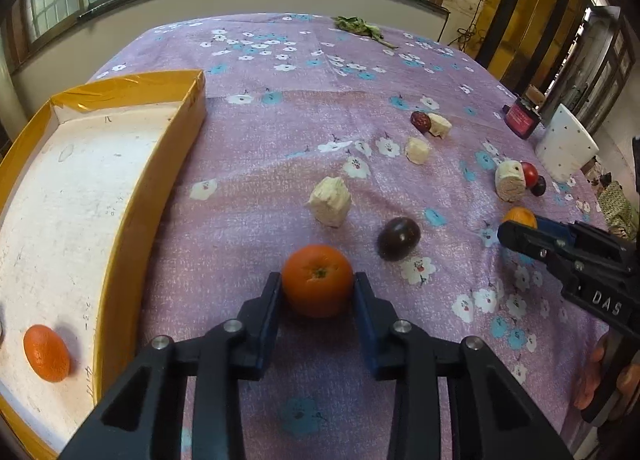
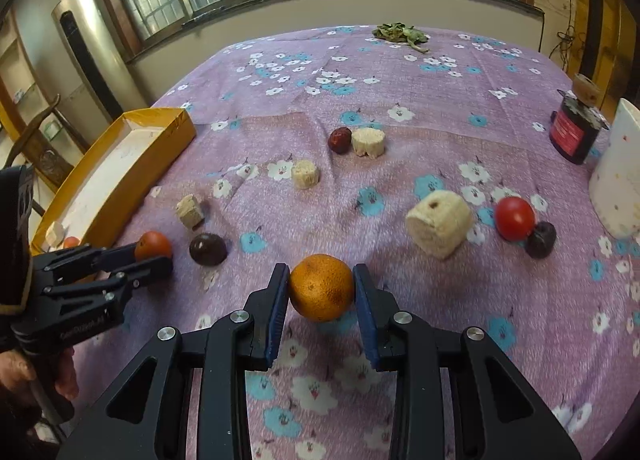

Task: Organize fruits
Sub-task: 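Grasp an orange with the left gripper while the right gripper grasps another orange, then carry both held oranges over the yellow tray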

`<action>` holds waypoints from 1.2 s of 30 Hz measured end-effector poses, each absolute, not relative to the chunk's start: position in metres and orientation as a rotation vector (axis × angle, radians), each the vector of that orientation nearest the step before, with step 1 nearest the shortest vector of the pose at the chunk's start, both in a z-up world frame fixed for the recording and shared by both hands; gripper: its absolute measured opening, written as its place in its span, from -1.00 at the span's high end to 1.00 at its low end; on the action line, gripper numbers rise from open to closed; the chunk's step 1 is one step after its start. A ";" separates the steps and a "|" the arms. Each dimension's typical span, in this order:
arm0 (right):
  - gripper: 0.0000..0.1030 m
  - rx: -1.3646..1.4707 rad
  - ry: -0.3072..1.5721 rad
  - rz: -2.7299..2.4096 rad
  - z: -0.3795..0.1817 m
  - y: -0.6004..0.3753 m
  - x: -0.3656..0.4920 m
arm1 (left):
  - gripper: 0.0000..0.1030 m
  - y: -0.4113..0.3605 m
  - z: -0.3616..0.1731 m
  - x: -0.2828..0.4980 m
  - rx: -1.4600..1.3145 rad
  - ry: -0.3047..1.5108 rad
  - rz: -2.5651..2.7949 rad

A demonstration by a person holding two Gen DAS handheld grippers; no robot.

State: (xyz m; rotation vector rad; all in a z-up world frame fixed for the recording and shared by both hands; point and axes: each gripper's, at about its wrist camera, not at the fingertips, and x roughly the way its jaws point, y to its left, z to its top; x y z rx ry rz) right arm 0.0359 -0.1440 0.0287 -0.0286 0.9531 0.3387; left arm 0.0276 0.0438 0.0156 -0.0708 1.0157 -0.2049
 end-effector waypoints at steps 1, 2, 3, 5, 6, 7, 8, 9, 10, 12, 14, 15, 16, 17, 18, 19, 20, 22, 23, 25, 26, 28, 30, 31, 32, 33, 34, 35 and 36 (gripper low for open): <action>0.39 -0.032 0.950 0.333 0.030 -0.143 0.030 | 0.28 0.044 0.017 0.024 -0.079 1.015 -0.220; 0.39 -0.033 0.949 0.329 0.031 -0.142 0.026 | 0.28 0.043 0.019 0.021 -0.080 1.010 -0.233; 0.39 -0.032 0.947 0.325 0.031 -0.142 0.021 | 0.28 0.041 0.021 0.016 -0.077 1.005 -0.245; 0.39 -0.030 0.942 0.314 0.034 -0.141 0.011 | 0.28 0.040 0.027 0.008 -0.084 0.994 -0.280; 0.39 -0.030 0.940 0.309 0.036 -0.140 0.006 | 0.28 0.040 0.029 0.004 -0.093 0.992 -0.298; 0.39 -0.030 0.939 0.305 0.036 -0.140 0.002 | 0.28 0.041 0.032 0.001 -0.101 0.990 -0.314; 0.39 -0.028 0.940 0.297 0.038 -0.139 -0.004 | 0.28 0.041 0.034 -0.003 -0.105 0.988 -0.327; 0.39 -0.024 0.940 0.291 0.038 -0.139 -0.008 | 0.28 0.041 0.036 -0.006 -0.104 0.986 -0.338; 0.39 -0.020 0.940 0.287 0.039 -0.139 -0.012 | 0.28 0.041 0.038 -0.009 -0.099 0.983 -0.348; 0.39 -0.011 0.940 0.274 0.040 -0.137 -0.021 | 0.28 0.041 0.042 -0.015 -0.083 0.972 -0.361; 0.39 -0.005 0.941 0.262 0.040 -0.136 -0.028 | 0.28 0.042 0.046 -0.020 -0.063 0.960 -0.373; 0.39 -0.002 0.940 0.256 0.040 -0.134 -0.030 | 0.28 0.042 0.048 -0.023 -0.057 0.955 -0.378; 0.39 0.005 0.938 0.252 0.040 -0.133 -0.032 | 0.28 0.043 0.050 -0.025 -0.053 0.950 -0.385; 0.39 0.009 0.937 0.249 0.041 -0.132 -0.033 | 0.28 0.044 0.052 -0.027 -0.051 0.945 -0.390; 0.39 0.014 0.935 0.245 0.042 -0.129 -0.034 | 0.28 0.046 0.054 -0.028 -0.050 0.941 -0.393; 0.39 0.018 0.933 0.244 0.043 -0.127 -0.035 | 0.28 0.048 0.056 -0.029 -0.050 0.938 -0.396; 0.39 0.020 0.931 0.245 0.044 -0.125 -0.035 | 0.28 0.051 0.057 -0.030 -0.050 0.934 -0.398; 0.40 0.021 0.926 0.249 0.046 -0.116 -0.037 | 0.28 0.058 0.060 -0.031 -0.055 0.928 -0.397; 0.40 0.021 0.923 0.251 0.047 -0.112 -0.037 | 0.28 0.062 0.061 -0.032 -0.057 0.927 -0.394; 0.40 0.017 0.918 0.262 0.049 -0.101 -0.037 | 0.28 0.070 0.064 -0.033 -0.062 0.919 -0.385; 0.40 0.015 0.916 0.267 0.050 -0.096 -0.037 | 0.28 0.075 0.065 -0.034 -0.065 0.915 -0.380; 0.40 0.010 0.911 0.279 0.052 -0.084 -0.036 | 0.28 0.085 0.068 -0.035 -0.073 0.907 -0.369; 0.40 0.001 0.905 0.299 0.055 -0.069 -0.035 | 0.28 0.097 0.072 -0.037 -0.083 0.895 -0.356; 0.40 -0.007 0.902 0.307 0.057 -0.062 -0.034 | 0.28 0.102 0.074 -0.038 -0.085 0.889 -0.348; 0.40 -0.014 0.901 0.317 0.058 -0.055 -0.033 | 0.28 0.109 0.076 -0.039 -0.087 0.883 -0.339; 0.40 -0.020 0.899 0.328 0.059 -0.048 -0.032 | 0.28 0.116 0.078 -0.040 -0.091 0.877 -0.330; 0.40 -0.024 0.897 0.336 0.060 -0.042 -0.031 | 0.28 0.122 0.079 -0.040 -0.095 0.873 -0.320; 0.40 -0.029 0.895 0.348 0.062 -0.035 -0.030 | 0.28 0.129 0.080 -0.041 -0.100 0.868 -0.308; 0.40 -0.034 0.893 0.361 0.063 -0.027 -0.028 | 0.28 0.138 0.082 -0.041 -0.105 0.864 -0.295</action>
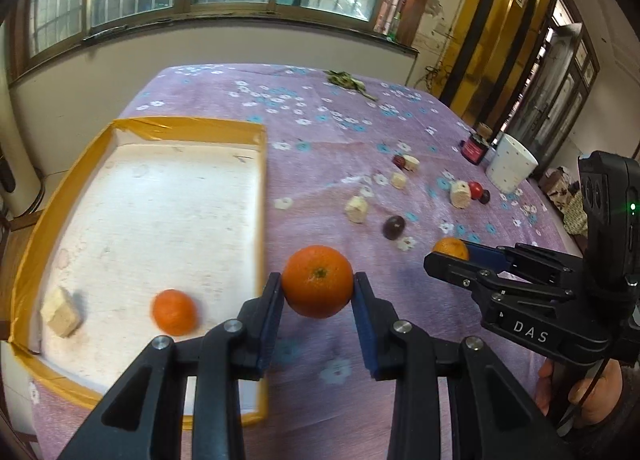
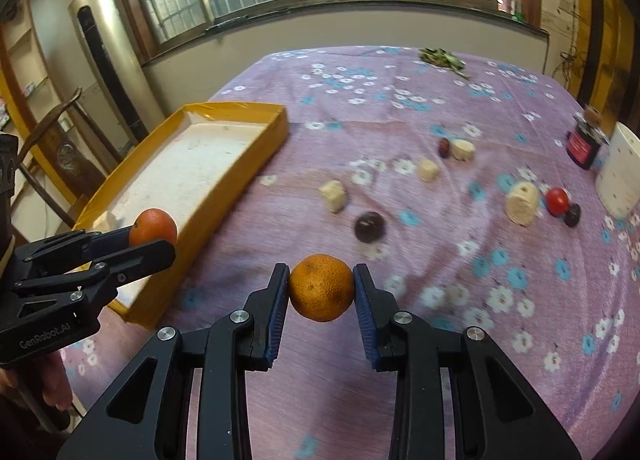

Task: Organize fruits
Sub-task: 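Carry both held oranges over the yellow tray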

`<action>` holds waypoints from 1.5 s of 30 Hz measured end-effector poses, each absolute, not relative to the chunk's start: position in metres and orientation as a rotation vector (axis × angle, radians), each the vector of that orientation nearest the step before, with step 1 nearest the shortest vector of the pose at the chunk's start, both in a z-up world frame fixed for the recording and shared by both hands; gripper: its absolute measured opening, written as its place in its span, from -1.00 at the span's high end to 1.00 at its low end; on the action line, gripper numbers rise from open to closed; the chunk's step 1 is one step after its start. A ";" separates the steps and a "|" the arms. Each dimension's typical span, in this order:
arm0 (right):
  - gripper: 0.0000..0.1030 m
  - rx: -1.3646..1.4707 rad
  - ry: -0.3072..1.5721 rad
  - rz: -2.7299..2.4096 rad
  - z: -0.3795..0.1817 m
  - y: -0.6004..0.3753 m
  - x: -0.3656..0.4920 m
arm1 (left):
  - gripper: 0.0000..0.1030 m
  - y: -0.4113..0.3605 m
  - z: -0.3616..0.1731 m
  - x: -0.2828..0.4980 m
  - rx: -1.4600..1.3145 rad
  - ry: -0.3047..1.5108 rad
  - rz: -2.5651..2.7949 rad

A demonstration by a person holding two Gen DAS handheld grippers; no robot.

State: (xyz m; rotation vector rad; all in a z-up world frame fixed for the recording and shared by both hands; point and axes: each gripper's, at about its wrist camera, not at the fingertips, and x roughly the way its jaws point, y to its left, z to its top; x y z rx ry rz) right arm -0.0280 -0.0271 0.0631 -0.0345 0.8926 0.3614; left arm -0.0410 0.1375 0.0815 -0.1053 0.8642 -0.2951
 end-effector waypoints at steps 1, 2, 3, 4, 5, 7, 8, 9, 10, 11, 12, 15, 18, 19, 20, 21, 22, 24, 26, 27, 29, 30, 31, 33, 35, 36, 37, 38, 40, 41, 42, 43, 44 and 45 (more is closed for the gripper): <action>0.40 -0.040 0.890 0.373 0.064 -0.020 -0.026 | 0.28 0.145 0.082 -0.041 -0.111 0.862 -0.285; 0.40 -0.046 0.888 0.384 0.066 -0.013 -0.025 | 0.28 0.153 0.083 -0.042 -0.117 0.858 -0.270; 0.40 -0.054 0.887 0.400 0.067 -0.003 -0.022 | 0.28 0.161 0.084 -0.042 -0.122 0.854 -0.255; 0.40 -0.061 0.886 0.411 0.068 0.005 -0.021 | 0.28 0.169 0.084 -0.042 -0.127 0.852 -0.241; 0.40 -0.066 0.885 0.421 0.068 0.011 -0.019 | 0.28 0.177 0.085 -0.042 -0.134 0.849 -0.226; 0.40 -0.083 0.884 0.448 0.070 0.027 -0.016 | 0.28 0.194 0.085 -0.042 -0.143 0.845 -0.195; 0.40 -0.092 0.883 0.461 0.071 0.035 -0.014 | 0.28 0.202 0.085 -0.042 -0.147 0.843 -0.180; 0.40 -0.101 0.883 0.479 0.071 0.046 -0.011 | 0.28 0.209 0.085 -0.042 -0.151 0.842 -0.165; 0.40 -0.105 0.884 0.489 0.071 0.052 -0.010 | 0.28 0.216 0.084 -0.041 -0.154 0.842 -0.149; 0.40 -0.110 0.887 0.503 0.071 0.060 -0.007 | 0.28 0.224 0.084 -0.040 -0.156 0.841 -0.135; 0.40 -0.118 0.891 0.520 0.070 0.071 -0.003 | 0.28 0.230 0.083 -0.039 -0.157 0.841 -0.118; 0.40 -0.137 0.899 0.557 0.067 0.094 0.005 | 0.28 0.252 0.081 -0.035 -0.167 0.841 -0.074; 0.40 -0.156 0.915 0.586 0.061 0.116 0.016 | 0.28 0.269 0.075 -0.026 -0.179 0.852 -0.036; 0.40 -0.160 0.923 0.594 0.059 0.122 0.020 | 0.28 0.275 0.072 -0.023 -0.188 0.860 -0.025; 0.40 -0.162 0.931 0.603 0.055 0.129 0.023 | 0.28 0.280 0.069 -0.019 -0.196 0.868 -0.017; 0.40 -0.166 0.941 0.608 0.052 0.135 0.028 | 0.28 0.283 0.066 -0.014 -0.201 0.875 -0.009; 0.40 -0.169 0.949 0.611 0.049 0.140 0.032 | 0.28 0.287 0.063 -0.011 -0.200 0.881 -0.004; 0.40 -0.179 0.966 0.613 0.041 0.150 0.039 | 0.28 0.291 0.057 -0.002 -0.192 0.892 0.010; 0.40 -0.188 0.978 0.609 0.034 0.157 0.045 | 0.28 0.293 0.051 0.006 -0.193 0.908 0.017; 0.40 -0.188 0.985 0.608 0.031 0.159 0.049 | 0.28 0.295 0.048 0.010 -0.198 0.916 0.014; 0.40 -0.187 0.992 0.607 0.027 0.161 0.055 | 0.28 0.298 0.043 0.014 -0.205 0.930 0.019; 0.40 -0.192 0.999 0.606 0.024 0.163 0.057 | 0.28 0.299 0.040 0.017 -0.205 0.937 0.020; 0.40 -0.194 1.007 0.603 0.021 0.163 0.059 | 0.28 0.300 0.036 0.019 -0.206 0.947 0.024; 0.38 -0.193 1.019 0.599 0.015 0.162 0.061 | 0.28 0.303 0.032 0.021 -0.211 0.956 0.025; 0.38 -0.184 1.026 0.601 0.013 0.160 0.061 | 0.28 0.300 0.032 0.022 -0.203 0.955 0.011; 0.38 -0.182 1.032 0.605 0.012 0.160 0.061 | 0.28 0.300 0.032 0.023 -0.202 0.960 0.007; 0.38 -0.186 1.033 0.603 0.012 0.160 0.060 | 0.28 0.299 0.031 0.025 -0.202 0.966 0.007; 0.38 -0.191 1.032 0.602 0.011 0.160 0.060 | 0.28 0.299 0.029 0.027 -0.202 0.976 0.009; 0.38 -0.199 1.032 0.600 0.011 0.160 0.060 | 0.28 0.298 0.022 0.029 -0.207 1.000 0.011; 0.38 -0.203 1.032 0.599 0.011 0.160 0.060 | 0.28 0.297 0.022 0.029 -0.200 0.991 0.013; 0.38 -0.207 1.031 0.594 0.011 0.159 0.060 | 0.28 0.295 0.022 0.028 -0.189 0.989 0.016; 0.38 -0.210 1.030 0.588 0.010 0.159 0.062 | 0.27 0.295 0.022 0.029 -0.182 0.992 0.018; 0.38 -0.211 1.031 0.582 0.010 0.157 0.063 | 0.27 0.295 0.022 0.029 -0.180 0.993 0.020; 0.38 -0.207 1.035 0.577 0.010 0.155 0.064 | 0.27 0.295 0.022 0.028 -0.179 0.994 0.022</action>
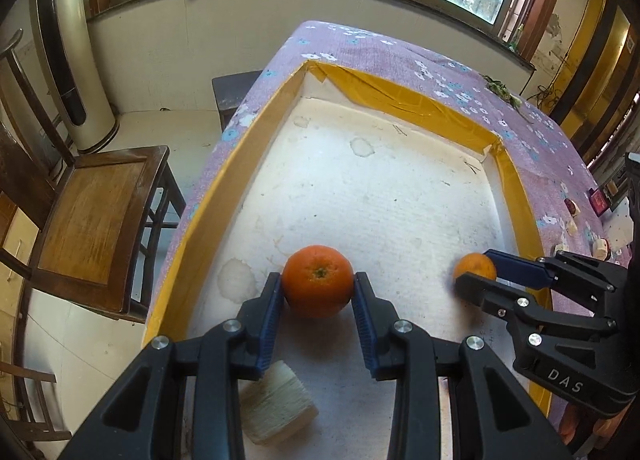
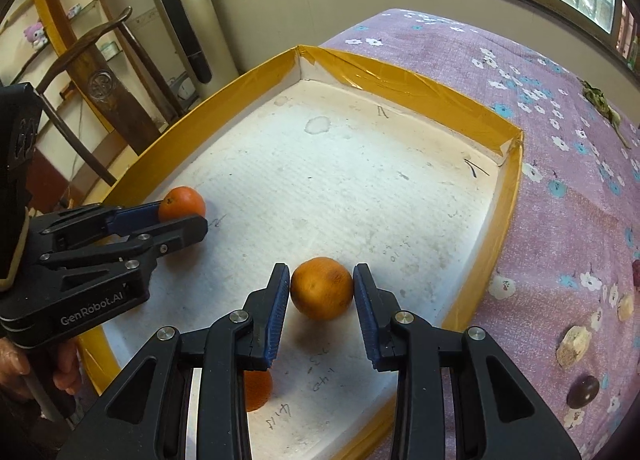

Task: Organize fruits
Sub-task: 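Carry both held oranges over the yellow tray, then open both grippers to release the oranges into the tray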

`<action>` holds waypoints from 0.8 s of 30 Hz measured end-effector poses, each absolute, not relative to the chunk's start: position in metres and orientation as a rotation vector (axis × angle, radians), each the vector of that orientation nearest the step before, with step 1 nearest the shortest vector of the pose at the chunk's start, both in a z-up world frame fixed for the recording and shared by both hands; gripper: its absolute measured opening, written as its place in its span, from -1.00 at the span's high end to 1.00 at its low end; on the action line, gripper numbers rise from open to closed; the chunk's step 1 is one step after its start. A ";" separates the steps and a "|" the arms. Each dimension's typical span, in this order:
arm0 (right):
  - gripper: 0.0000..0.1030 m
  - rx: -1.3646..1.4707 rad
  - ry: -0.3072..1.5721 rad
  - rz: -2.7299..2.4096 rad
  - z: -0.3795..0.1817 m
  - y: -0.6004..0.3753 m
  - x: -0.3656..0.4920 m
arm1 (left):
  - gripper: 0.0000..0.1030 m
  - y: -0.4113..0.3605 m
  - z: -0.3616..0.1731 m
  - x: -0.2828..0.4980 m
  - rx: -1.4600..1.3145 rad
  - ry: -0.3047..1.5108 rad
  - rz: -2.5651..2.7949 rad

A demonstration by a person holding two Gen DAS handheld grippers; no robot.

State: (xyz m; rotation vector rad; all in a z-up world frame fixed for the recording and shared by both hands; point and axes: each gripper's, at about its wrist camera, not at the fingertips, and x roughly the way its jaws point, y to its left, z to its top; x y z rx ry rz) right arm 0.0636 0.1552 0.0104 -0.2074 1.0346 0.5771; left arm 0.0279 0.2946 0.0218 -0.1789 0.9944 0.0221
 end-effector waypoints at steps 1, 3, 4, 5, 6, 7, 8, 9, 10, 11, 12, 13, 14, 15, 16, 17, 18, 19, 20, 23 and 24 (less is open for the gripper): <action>0.36 -0.202 1.035 0.575 0.011 0.153 0.063 | 0.27 0.295 0.022 0.028 -0.176 0.997 0.026; 0.34 -0.198 1.031 0.574 0.014 0.151 0.061 | 0.25 0.296 0.024 0.025 -0.176 0.994 0.033; 0.32 -0.198 1.028 0.574 0.015 0.150 0.060 | 0.24 0.296 0.025 0.024 -0.177 0.991 0.038; 0.31 -0.199 1.024 0.575 0.018 0.149 0.058 | 0.22 0.296 0.027 0.022 -0.176 0.987 0.044; 0.29 -0.199 1.021 0.578 0.019 0.148 0.056 | 0.20 0.296 0.028 0.021 -0.174 0.982 0.047; 0.27 -0.200 1.017 0.580 0.021 0.147 0.054 | 0.18 0.295 0.030 0.019 -0.172 0.978 0.051; 0.26 -0.202 1.011 0.581 0.024 0.146 0.051 | 0.16 0.294 0.032 0.016 -0.169 0.973 0.056; 0.25 -0.203 1.004 0.584 0.027 0.145 0.048 | 0.06 0.293 0.034 0.013 -0.163 0.967 0.065; 0.25 -0.203 0.999 0.588 0.030 0.143 0.044 | -0.07 0.291 0.036 0.011 -0.157 0.960 0.075; 0.24 -0.202 0.993 0.591 0.033 0.142 0.041 | -0.10 0.290 0.038 0.007 -0.154 0.951 0.086; 0.18 -0.204 0.985 0.591 0.037 0.139 0.036 | -0.11 0.289 0.040 0.004 -0.155 0.941 0.093; 0.11 -0.205 0.979 0.589 0.039 0.137 0.034 | -0.11 0.288 0.042 0.000 -0.159 0.933 0.096; 0.06 -0.204 0.972 0.587 0.041 0.134 0.030 | -0.11 0.287 0.044 -0.003 -0.165 0.927 0.099; -0.04 -0.200 0.964 0.582 0.044 0.129 0.026 | -0.13 0.285 0.047 -0.006 -0.172 0.920 0.103; -0.14 -0.194 0.959 0.577 0.046 0.124 0.022 | -0.16 0.283 0.049 -0.009 -0.178 0.912 0.102; -0.19 -0.186 0.955 0.569 0.048 0.119 0.019 | -0.18 0.279 0.051 -0.012 -0.180 0.905 0.103; -0.35 -0.175 0.953 0.559 0.050 0.112 0.015 | -0.22 0.276 0.054 -0.014 -0.176 0.897 0.106; -0.44 -0.165 0.949 0.548 0.051 0.105 0.012 | -0.26 0.270 0.056 -0.017 -0.170 0.889 0.105; -0.46 -0.155 0.943 0.534 0.053 0.095 0.007 | -0.27 0.265 0.059 -0.019 -0.164 0.881 0.101; -0.55 -0.138 0.929 0.498 0.058 0.072 -0.001 | -0.35 0.246 0.065 -0.023 -0.151 0.864 0.083; -0.61 -0.137 0.922 0.479 0.060 0.063 -0.004 | -0.37 0.239 0.067 -0.024 -0.149 0.860 0.075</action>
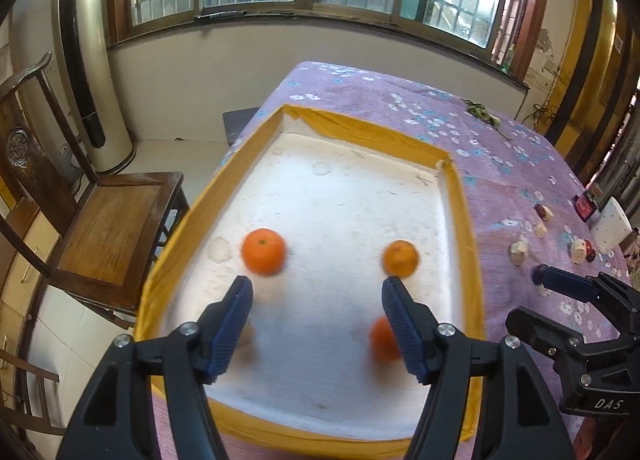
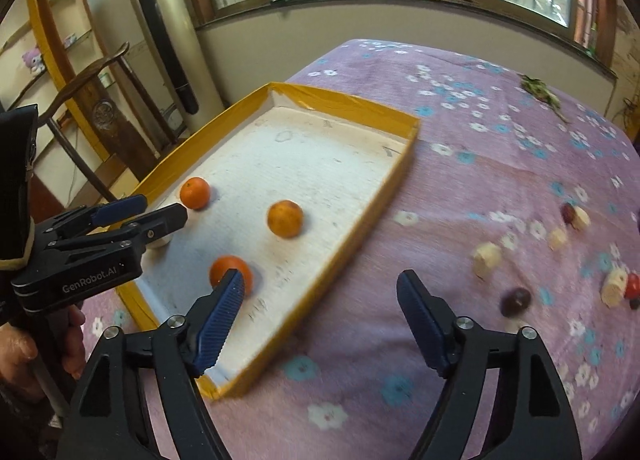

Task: Organize fruits
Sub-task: 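Open both grippers to release the oranges into the tray, then withdraw both grippers from the tray toward the cloth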

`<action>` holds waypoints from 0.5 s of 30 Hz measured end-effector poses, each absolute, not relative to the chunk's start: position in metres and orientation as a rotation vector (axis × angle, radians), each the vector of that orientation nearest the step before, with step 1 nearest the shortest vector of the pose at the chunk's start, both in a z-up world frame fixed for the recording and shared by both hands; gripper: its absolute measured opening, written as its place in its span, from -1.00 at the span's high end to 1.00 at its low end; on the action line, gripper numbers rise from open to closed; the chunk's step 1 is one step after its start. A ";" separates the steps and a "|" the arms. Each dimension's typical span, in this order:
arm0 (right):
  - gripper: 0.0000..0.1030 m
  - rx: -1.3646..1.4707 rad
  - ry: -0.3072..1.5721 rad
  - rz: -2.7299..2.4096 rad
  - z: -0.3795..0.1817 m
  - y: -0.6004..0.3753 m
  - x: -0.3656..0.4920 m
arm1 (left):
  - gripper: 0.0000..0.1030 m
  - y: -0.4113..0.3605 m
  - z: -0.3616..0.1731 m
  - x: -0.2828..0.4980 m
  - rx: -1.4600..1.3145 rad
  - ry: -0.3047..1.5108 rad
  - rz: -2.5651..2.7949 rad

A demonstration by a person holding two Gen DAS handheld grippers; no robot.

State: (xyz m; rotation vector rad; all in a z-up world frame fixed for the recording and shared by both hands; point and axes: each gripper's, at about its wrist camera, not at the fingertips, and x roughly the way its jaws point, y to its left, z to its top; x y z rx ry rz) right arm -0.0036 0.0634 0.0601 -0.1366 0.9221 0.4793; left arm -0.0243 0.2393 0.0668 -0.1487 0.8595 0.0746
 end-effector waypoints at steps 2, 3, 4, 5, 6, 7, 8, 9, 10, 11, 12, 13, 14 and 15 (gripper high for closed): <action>-0.64 -0.131 0.910 0.446 0.064 0.048 -0.008 | -0.41 0.225 0.070 -0.026 -0.141 0.856 0.057; -0.66 -0.122 0.911 0.434 0.065 0.039 -0.009 | -0.42 0.217 0.071 -0.026 -0.136 0.855 0.044; -0.68 -0.113 0.913 0.424 0.066 0.030 -0.011 | -0.43 0.210 0.072 -0.026 -0.131 0.855 0.034; -0.70 -0.105 0.911 0.402 0.066 0.021 -0.013 | -0.43 0.202 0.073 -0.026 -0.123 0.856 0.023; -0.81 -0.097 0.908 0.373 0.067 0.009 -0.015 | -0.43 0.193 0.074 -0.026 -0.116 0.858 0.010; -0.93 -0.096 0.904 0.344 0.068 -0.001 -0.015 | -0.43 0.185 0.074 -0.026 -0.108 0.860 -0.002; -0.97 -0.098 0.893 0.297 0.070 -0.014 -0.017 | -0.43 0.177 0.075 -0.025 -0.100 0.863 -0.015; -0.99 -0.095 0.883 0.269 0.072 -0.026 -0.019 | -0.44 0.168 0.075 -0.025 -0.093 0.866 -0.028; -0.99 -0.090 0.878 0.253 0.072 -0.035 -0.021 | -0.45 0.159 0.075 -0.026 -0.087 0.869 -0.042; -0.99 -0.082 0.877 0.228 0.073 -0.048 -0.022 | -0.46 0.149 0.075 -0.026 -0.077 0.874 -0.058; -0.99 -0.073 0.876 0.203 0.074 -0.062 -0.022 | -0.48 0.139 0.074 -0.025 -0.065 0.879 -0.071; -0.99 -0.067 0.874 0.188 0.074 -0.072 -0.023 | -0.50 0.130 0.073 -0.026 -0.053 0.884 -0.085; -0.99 -0.056 0.873 0.175 0.074 -0.083 -0.023 | -0.50 0.120 0.072 -0.025 -0.040 0.891 -0.100; -0.99 -0.044 0.869 0.160 0.074 -0.095 -0.024 | -0.51 0.111 0.071 -0.024 -0.027 0.897 -0.114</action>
